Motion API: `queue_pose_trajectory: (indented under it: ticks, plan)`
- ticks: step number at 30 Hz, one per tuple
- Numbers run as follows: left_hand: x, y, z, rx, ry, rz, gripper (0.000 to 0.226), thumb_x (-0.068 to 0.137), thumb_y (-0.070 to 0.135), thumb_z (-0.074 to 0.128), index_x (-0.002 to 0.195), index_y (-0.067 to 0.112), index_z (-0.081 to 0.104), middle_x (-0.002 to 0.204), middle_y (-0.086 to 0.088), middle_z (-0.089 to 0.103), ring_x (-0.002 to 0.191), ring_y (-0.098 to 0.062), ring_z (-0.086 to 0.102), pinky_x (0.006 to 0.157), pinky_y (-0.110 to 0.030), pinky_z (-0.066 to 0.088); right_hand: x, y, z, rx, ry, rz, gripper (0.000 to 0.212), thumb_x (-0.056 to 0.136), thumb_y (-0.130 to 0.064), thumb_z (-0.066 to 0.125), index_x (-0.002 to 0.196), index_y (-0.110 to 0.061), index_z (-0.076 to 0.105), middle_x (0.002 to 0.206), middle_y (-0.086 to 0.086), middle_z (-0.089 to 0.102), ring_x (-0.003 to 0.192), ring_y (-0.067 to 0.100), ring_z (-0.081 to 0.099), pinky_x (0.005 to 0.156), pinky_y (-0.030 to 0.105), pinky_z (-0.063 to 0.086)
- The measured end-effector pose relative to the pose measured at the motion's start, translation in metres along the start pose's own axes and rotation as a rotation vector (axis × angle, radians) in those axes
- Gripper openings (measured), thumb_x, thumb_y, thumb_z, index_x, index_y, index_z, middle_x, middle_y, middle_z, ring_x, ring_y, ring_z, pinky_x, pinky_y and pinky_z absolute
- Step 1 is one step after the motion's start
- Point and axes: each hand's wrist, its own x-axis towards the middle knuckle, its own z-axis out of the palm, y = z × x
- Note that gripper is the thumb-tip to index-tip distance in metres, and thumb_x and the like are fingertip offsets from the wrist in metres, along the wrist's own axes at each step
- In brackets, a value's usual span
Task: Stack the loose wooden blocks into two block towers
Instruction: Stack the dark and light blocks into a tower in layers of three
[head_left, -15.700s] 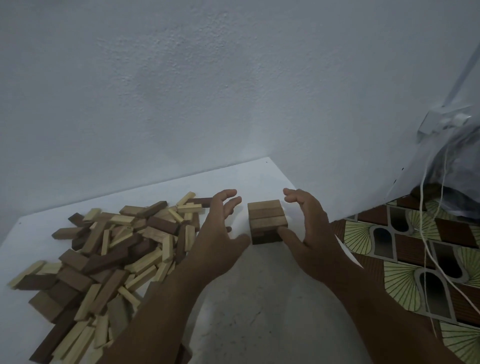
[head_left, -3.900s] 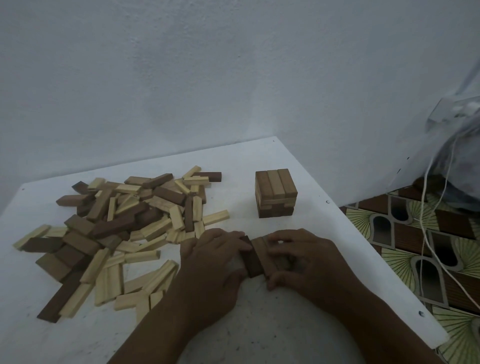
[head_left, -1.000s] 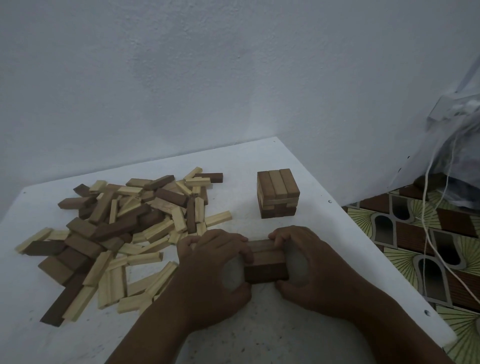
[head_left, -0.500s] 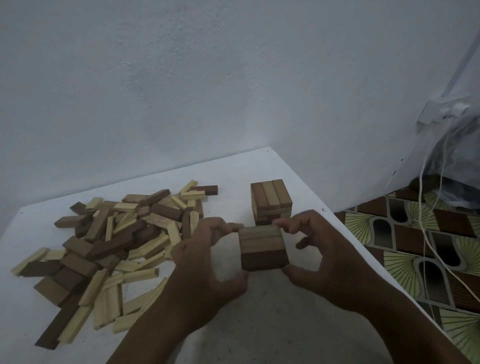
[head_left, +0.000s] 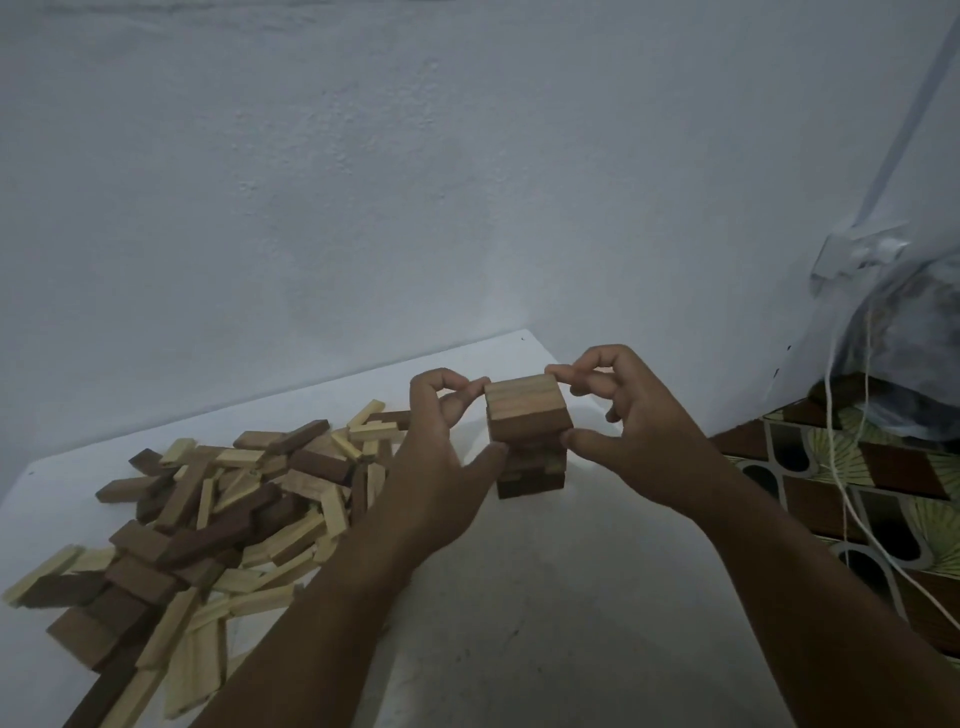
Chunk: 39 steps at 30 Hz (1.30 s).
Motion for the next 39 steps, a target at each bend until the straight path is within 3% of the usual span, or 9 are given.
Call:
queue_pose_trajectory:
  ticks: [4, 8, 14, 17, 20, 23, 27, 34, 39]
  plan:
    - [0.009, -0.005, 0.008, -0.015, -0.014, -0.055, 0.052, 0.091, 0.012, 0.064, 0.12, 0.033, 0.026, 0.149, 0.014, 0.045, 0.115, -0.003, 0.039, 0.066, 0.009, 0.03, 0.009, 0.014, 0.002, -0.021, -0.031, 0.075, 0.05, 0.077, -0.011, 0.073, 0.112, -0.031, 0.043, 0.116, -0.038, 0.055, 0.112, -0.003, 0.05, 0.085, 0.023, 0.043]
    - [0.009, -0.012, 0.014, -0.038, -0.036, -0.102, 0.052, 0.091, 0.015, 0.064, 0.121, 0.033, 0.026, 0.15, 0.014, 0.044, 0.113, -0.006, 0.041, 0.068, 0.008, 0.027, 0.01, 0.024, 0.006, -0.025, -0.073, 0.109, 0.05, 0.078, -0.012, 0.073, 0.114, -0.031, 0.043, 0.115, -0.041, 0.053, 0.111, -0.008, 0.048, 0.088, 0.023, 0.041]
    - [0.009, -0.014, 0.015, -0.088, -0.059, -0.112, 0.069, 0.089, 0.016, 0.068, 0.138, 0.032, 0.022, 0.156, 0.013, 0.032, 0.141, -0.01, 0.029, 0.102, -0.02, 0.025, 0.008, 0.03, 0.007, 0.024, -0.088, 0.108, 0.059, 0.078, -0.012, 0.074, 0.118, -0.036, 0.039, 0.133, -0.031, 0.049, 0.123, -0.004, 0.045, 0.097, 0.031, 0.043]
    - [0.004, -0.016, 0.015, -0.113, -0.084, -0.174, 0.089, 0.08, 0.036, 0.068, 0.149, 0.039, 0.012, 0.162, 0.015, 0.013, 0.148, -0.011, 0.015, 0.118, -0.035, 0.021, 0.004, 0.031, 0.009, 0.057, -0.094, 0.13, 0.073, 0.083, -0.034, 0.072, 0.139, -0.043, 0.026, 0.143, -0.034, 0.026, 0.134, -0.005, 0.028, 0.104, 0.025, 0.034]
    - [-0.001, -0.019, 0.021, 0.082, -0.114, -0.217, 0.078, 0.095, 0.037, 0.053, 0.153, 0.042, 0.0, 0.163, 0.017, -0.004, 0.151, -0.014, 0.0, 0.121, -0.053, 0.009, -0.001, 0.03, 0.015, -0.067, -0.132, 0.172, 0.077, 0.085, -0.062, 0.046, 0.149, -0.043, 0.009, 0.156, -0.026, 0.001, 0.139, -0.006, 0.004, 0.115, 0.032, 0.013]
    - [-0.003, -0.018, 0.03, 0.267, -0.133, -0.203, 0.062, 0.105, 0.035, 0.03, 0.154, 0.036, -0.007, 0.161, 0.018, -0.016, 0.149, -0.008, -0.015, 0.12, -0.05, -0.005, -0.005, 0.03, 0.022, -0.226, -0.211, 0.168, 0.071, 0.091, -0.058, 0.029, 0.152, -0.034, 0.002, 0.157, -0.021, -0.013, 0.137, -0.008, -0.01, 0.119, 0.038, 0.0]
    - [-0.001, -0.016, 0.037, 0.371, -0.126, -0.179, 0.052, 0.106, 0.031, 0.019, 0.155, 0.034, 0.0, 0.162, 0.016, -0.008, 0.149, -0.007, -0.009, 0.118, -0.045, 0.002, -0.005, 0.028, 0.025, -0.289, -0.248, 0.147, 0.059, 0.102, -0.04, 0.03, 0.152, -0.029, 0.002, 0.158, -0.017, -0.009, 0.134, -0.011, -0.01, 0.108, 0.02, -0.003]
    - [-0.002, -0.014, 0.037, 0.418, -0.113, -0.161, 0.049, 0.106, 0.03, 0.015, 0.154, 0.031, 0.005, 0.162, 0.014, 0.002, 0.149, -0.011, -0.002, 0.116, -0.044, 0.007, -0.004, 0.028, 0.027, -0.312, -0.225, 0.16, 0.056, 0.103, -0.036, 0.028, 0.153, -0.026, 0.003, 0.159, -0.015, -0.002, 0.143, -0.002, -0.005, 0.103, 0.014, -0.004]
    - [-0.007, -0.013, 0.027, 0.426, -0.144, -0.153, 0.047, 0.106, 0.027, 0.023, 0.153, 0.027, 0.016, 0.163, 0.013, 0.0, 0.149, -0.011, -0.007, 0.117, -0.046, 0.001, -0.004, 0.025, 0.022, -0.335, -0.234, 0.162, 0.063, 0.102, -0.041, 0.028, 0.152, -0.023, -0.005, 0.16, -0.011, -0.007, 0.144, 0.003, -0.007, 0.109, 0.021, -0.002]
